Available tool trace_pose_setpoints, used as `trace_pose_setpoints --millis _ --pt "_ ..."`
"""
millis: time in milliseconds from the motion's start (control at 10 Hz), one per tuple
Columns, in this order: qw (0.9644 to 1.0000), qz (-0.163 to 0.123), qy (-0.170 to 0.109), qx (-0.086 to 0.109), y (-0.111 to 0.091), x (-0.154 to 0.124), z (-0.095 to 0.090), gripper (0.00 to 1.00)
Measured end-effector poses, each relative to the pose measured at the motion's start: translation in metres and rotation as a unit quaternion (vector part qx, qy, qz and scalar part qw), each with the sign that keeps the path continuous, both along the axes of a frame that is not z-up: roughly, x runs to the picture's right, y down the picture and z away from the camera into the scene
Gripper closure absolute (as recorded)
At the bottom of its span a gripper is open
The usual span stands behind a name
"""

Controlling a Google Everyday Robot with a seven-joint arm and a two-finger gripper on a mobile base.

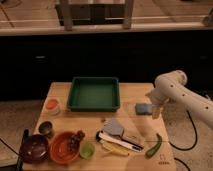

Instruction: Wipe tray with sponge

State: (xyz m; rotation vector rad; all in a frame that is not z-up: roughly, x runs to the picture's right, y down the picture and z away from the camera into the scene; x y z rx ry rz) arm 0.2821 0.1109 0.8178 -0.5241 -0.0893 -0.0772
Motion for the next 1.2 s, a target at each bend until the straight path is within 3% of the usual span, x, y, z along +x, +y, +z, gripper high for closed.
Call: trace_pose_setpoints --millis 1200 --pt "0.9990 0.037 -0.023 -0.008 0.012 0.012 0.068 0.20"
